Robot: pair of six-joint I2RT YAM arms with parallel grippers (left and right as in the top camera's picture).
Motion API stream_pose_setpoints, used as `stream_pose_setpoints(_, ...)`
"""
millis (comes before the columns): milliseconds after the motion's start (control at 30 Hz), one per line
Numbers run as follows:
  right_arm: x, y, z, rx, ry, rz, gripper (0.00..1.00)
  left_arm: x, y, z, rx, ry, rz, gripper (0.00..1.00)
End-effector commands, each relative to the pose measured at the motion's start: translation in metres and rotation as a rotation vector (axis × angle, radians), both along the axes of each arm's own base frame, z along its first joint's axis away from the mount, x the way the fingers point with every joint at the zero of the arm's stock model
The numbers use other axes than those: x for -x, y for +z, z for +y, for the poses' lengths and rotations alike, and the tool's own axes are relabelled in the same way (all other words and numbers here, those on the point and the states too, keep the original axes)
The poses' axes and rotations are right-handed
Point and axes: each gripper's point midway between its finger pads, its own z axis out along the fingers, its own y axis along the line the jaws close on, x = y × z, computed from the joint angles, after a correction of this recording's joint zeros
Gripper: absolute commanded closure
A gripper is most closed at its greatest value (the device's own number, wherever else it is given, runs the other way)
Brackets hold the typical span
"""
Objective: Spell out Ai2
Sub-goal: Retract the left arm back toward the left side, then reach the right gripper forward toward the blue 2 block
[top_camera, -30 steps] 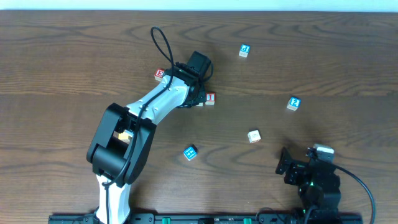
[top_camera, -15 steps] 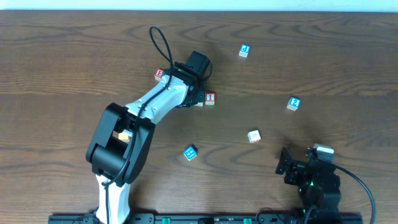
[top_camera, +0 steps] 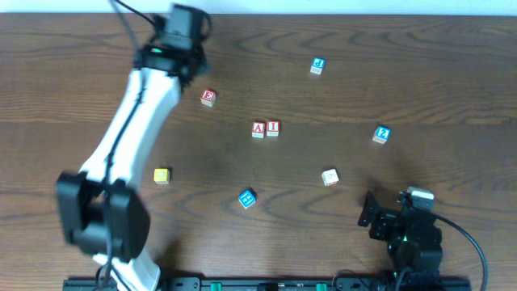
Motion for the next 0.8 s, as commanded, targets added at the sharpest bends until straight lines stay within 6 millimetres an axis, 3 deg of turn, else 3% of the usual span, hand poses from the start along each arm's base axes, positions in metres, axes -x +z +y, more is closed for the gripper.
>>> stream_pose_setpoints(0,0.0,-0.001,0.0,0.01,0.005,0.002,0.01,0.008,0.046,0.022,-0.106,-0.034,-0.074,0.18)
stream_pose_setpoints(33,0.0,-0.001,0.0,0.01,0.005,0.002,0.01,0.012,0.057,0.027,-0.118,-0.038,-0.092,0.05)
stream_pose_setpoints(200,0.0,-0.001,0.0,0.01,0.005,0.002,0.01,0.045,0.111,0.04,-0.133,-0.043,-0.178,0.05)
stream_pose_setpoints(367,0.0,-0.001,0.0,0.01,0.005,0.002,0.01,0.077,0.142,0.046,-0.133,-0.046,-0.224,0.04)
stream_pose_setpoints(500,0.0,-0.001,0.0,0.01,0.005,0.002,0.01,0.086,0.155,0.047,-0.128,-0.044,-0.255,0.05)
stream_pose_setpoints(767,0.0,-0.001,0.0,0.01,0.005,0.002,0.01,0.08,0.158,0.043,-0.113,-0.055,-0.278,0.05)
